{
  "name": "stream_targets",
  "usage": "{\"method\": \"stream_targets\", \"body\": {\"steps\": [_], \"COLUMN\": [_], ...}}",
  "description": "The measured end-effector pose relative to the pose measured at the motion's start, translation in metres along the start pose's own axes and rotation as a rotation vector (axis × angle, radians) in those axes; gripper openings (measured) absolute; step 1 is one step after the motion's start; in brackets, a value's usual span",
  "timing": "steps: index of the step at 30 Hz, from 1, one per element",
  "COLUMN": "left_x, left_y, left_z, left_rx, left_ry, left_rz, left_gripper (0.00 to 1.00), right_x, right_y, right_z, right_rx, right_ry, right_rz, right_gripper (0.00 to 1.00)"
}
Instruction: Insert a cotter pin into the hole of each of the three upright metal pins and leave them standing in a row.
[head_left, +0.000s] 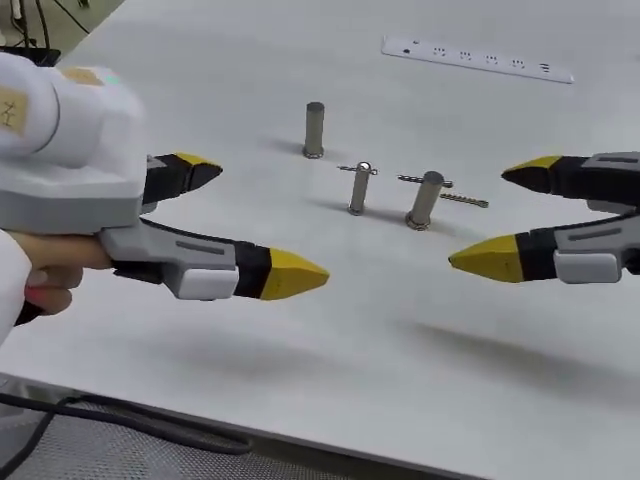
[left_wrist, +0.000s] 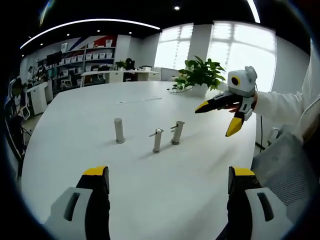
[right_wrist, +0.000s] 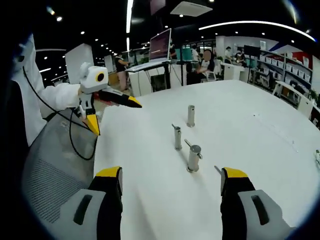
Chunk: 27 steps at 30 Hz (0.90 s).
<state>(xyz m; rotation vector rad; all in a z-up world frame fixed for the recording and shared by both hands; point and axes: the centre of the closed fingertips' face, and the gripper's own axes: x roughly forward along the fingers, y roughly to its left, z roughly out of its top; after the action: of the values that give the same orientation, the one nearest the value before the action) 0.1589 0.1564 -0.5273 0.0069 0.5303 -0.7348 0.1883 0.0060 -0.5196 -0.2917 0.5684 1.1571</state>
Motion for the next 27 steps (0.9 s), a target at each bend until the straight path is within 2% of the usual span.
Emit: {"method": "stream_targets", "body": {"steps": [2, 4, 8, 10, 12, 13, 22, 25, 27], "left_x": [-0.001, -0.002, -0.004, -0.005, -0.005, -0.005, -0.002, -0.001, 0.001], "left_y": [0.000, 0.001, 0.007, 0.009, 0.009, 0.009, 0.020, 0.024, 0.027], "left_z": [0.003, 0.012, 0.021, 0.024, 0.028, 0.031, 0.042, 0.049, 0.057], "left_rx": [-0.016, -0.041, -0.031, -0.029, -0.045, -0.063, -0.054, -0.054, -0.042], "left_ry": [-0.015, -0.051, -0.070, -0.075, -0.097, -0.114, -0.123, -0.148, -0.174], "left_rz": [-0.004, -0.009, 0.006, 0.008, 0.001, -0.008, 0.007, 0.013, 0.018], "left_gripper": [0.98, 0.98, 0.98, 0.98, 0.98, 0.98, 0.97, 0.94, 0.90], "right_x": [-0.003, -0.006, -0.011, -0.013, -0.015, -0.016, -0.021, -0.022, -0.023], "right_y": [0.000, -0.004, -0.006, -0.006, -0.015, -0.016, -0.016, -0.016, -0.019], "right_z": [0.000, 0.000, -0.003, -0.005, -0.008, -0.010, -0.014, -0.015, -0.020], "right_rx": [0.022, 0.046, 0.077, 0.079, 0.063, 0.065, 0.112, 0.112, 0.067], "right_ry": [-0.006, -0.015, -0.023, -0.027, -0.026, -0.021, -0.036, -0.032, -0.008], "right_rz": [-0.016, -0.036, -0.051, -0.058, -0.100, -0.105, -0.136, -0.140, -0.176], "right_gripper": [0.84, 0.87, 0.91, 0.93, 0.96, 0.98, 0.98, 0.98, 0.98]}}
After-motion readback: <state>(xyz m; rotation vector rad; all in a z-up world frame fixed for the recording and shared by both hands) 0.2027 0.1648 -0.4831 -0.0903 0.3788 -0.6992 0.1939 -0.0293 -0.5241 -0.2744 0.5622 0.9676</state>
